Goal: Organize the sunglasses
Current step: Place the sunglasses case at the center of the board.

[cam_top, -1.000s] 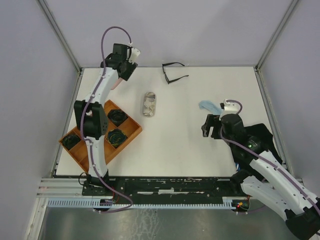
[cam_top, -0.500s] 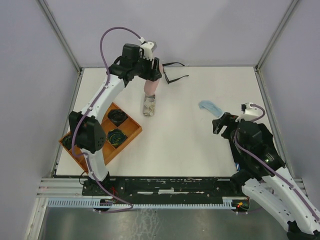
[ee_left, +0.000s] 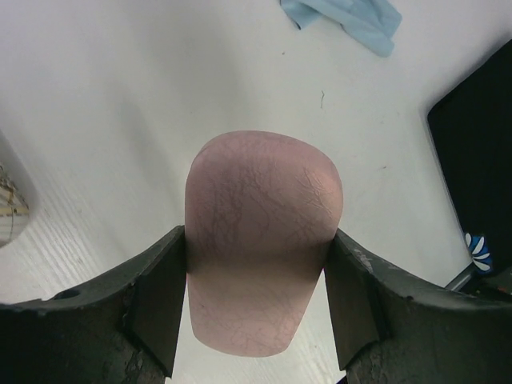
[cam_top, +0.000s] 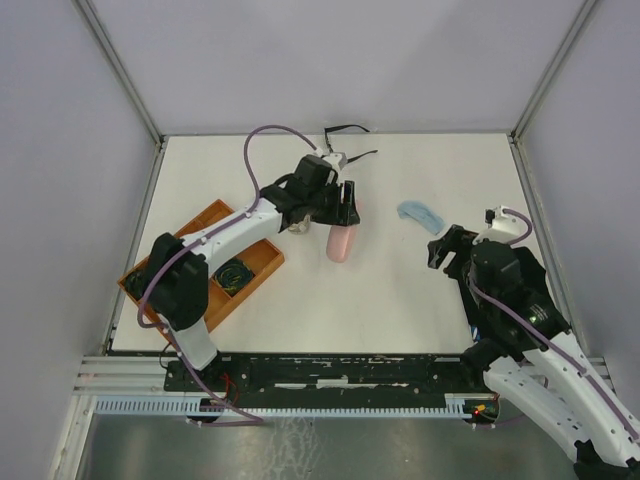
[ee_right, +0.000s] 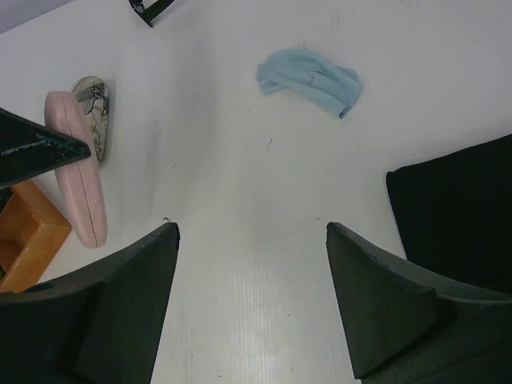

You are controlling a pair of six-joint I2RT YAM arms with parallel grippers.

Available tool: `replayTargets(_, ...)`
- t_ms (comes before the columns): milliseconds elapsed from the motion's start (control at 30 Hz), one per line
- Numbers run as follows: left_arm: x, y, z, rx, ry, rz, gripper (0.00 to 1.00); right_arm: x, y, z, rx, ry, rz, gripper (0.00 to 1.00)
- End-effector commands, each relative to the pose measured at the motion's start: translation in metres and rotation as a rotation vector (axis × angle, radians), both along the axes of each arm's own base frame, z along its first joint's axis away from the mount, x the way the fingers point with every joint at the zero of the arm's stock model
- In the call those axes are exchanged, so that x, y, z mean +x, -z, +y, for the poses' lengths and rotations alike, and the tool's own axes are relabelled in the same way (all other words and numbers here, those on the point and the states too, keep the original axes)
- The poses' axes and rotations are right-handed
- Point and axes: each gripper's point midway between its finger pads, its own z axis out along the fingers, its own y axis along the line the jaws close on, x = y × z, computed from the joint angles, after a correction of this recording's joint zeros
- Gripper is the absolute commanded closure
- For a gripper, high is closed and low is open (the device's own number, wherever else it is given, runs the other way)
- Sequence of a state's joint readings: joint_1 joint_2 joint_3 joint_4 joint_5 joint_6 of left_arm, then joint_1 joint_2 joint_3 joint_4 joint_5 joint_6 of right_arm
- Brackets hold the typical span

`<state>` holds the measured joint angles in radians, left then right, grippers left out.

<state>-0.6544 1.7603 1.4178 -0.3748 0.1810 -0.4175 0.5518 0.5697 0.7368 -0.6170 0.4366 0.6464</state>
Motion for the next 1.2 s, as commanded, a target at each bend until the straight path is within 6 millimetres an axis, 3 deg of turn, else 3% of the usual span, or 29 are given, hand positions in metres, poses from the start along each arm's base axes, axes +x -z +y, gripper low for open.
replayTargets(0,-0.005,-0.039,-0.005,-0.092,-0.133,-0.086,0.97,0.005,-0.009,0.0,0.024,0.028,-0.017,0.17)
replayTargets(100,-0.016,-0.013,0.001,-0.03,-0.181,-0.044,0.97,0.006,-0.003,0.005,0.02,0.015,0.012,0.17)
replayTargets(400,-0.049,0.05,-0.004,0.089,-0.219,0.005,0.87,0.009,0.019,0.023,-0.005,-0.063,0.111,0.17)
replayTargets(733,-0.05,0.087,-0.002,0.156,-0.202,-0.013,0.61,0.01,0.022,0.024,-0.022,-0.079,0.112,0.16)
replayTargets(1167,-0.046,0.115,-0.004,0.224,-0.154,-0.019,0.4,0.012,0.025,0.03,-0.039,-0.119,0.119,0.15)
